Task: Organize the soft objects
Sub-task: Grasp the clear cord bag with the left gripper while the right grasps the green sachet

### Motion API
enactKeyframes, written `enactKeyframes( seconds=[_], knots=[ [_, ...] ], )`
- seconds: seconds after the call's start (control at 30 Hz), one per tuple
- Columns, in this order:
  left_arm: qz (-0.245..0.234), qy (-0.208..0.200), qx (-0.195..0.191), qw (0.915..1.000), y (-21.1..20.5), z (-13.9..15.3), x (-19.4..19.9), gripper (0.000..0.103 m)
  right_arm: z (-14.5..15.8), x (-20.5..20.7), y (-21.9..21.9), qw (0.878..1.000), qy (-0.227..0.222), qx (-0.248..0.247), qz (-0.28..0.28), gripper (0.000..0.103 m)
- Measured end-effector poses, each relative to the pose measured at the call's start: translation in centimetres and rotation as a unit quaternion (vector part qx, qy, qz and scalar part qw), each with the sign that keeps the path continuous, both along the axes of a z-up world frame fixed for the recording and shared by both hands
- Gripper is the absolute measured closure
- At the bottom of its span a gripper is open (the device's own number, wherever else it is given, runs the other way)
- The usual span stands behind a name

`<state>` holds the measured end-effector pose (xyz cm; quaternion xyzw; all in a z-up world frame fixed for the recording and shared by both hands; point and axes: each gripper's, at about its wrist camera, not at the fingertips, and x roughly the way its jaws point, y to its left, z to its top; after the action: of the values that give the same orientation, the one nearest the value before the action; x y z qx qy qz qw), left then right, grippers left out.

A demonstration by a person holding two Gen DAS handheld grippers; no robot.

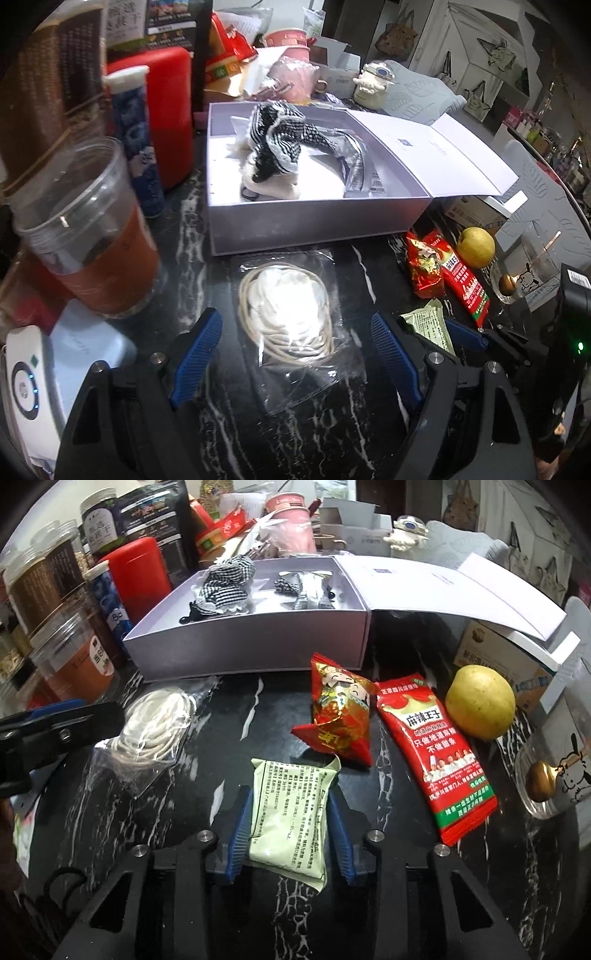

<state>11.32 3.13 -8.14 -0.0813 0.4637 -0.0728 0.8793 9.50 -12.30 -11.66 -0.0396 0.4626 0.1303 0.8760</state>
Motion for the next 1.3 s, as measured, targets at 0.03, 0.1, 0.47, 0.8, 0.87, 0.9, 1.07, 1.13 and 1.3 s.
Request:
enactKeyframes(
  seconds=[0.03, 0.1, 0.47, 0.8, 0.87, 0.9, 1.07, 1.13, 1.3],
  knots=[
    [-0.001, 0.005, -0.002, 1.0, -0.1, -0.2, 0.2, 0.02, 0.0, -0.1, -0.1, 1.0, 0.0, 0.001, 0.001, 0.064],
    [-0.001, 0.016, 0.001, 0.9999, -0.4, -0.7, 0.7, 0.02, 0.1, -0.2, -0.3, 1.0, 0.001, 0.005, 0.0, 0.064],
    [0.01, 0.046, 0.038, 0.9982, -1.4, -3.1, 2.8, 0.02, 0.0, -1.0, -2.2, 1.0, 0.01, 0.007, -0.012, 0.064],
    [0.009, 0.04, 0.073, 0.9965, -2.1, -3.9, 3.0, 0.02, 0.1, -1.1, -2.6, 1.0, 0.011, 0.01, -0.014, 0.064],
    [0.01, 0.03, 0.072, 0.9969, -2.1, -4.0, 2.8, 0.02, 0.0, -1.2, -2.7, 1.0, 0.011, 0.012, -0.015, 0.064],
    [0.009, 0.027, 0.072, 0.997, -2.1, -4.0, 2.7, 0.02, 0.0, -1.3, -2.8, 1.0, 0.01, 0.013, -0.016, 0.064],
    [0.0, 0.012, 0.067, 0.9977, -2.1, -4.0, 2.2, 0.041, 0.0, -1.6, -3.1, 1.0, 0.008, 0.017, -0.018, 0.064],
    [-0.003, 0.011, 0.061, 0.9981, -2.1, -3.9, 1.9, 0.046, 0.1, -1.7, -3.3, 1.0, 0.008, 0.019, -0.02, 0.064],
    [-0.017, 0.008, 0.043, 0.9989, -2.6, -3.5, 0.8, 0.055, 0.3, -2.2, -3.6, 0.999, 0.006, 0.029, -0.019, 0.065]
  ],
)
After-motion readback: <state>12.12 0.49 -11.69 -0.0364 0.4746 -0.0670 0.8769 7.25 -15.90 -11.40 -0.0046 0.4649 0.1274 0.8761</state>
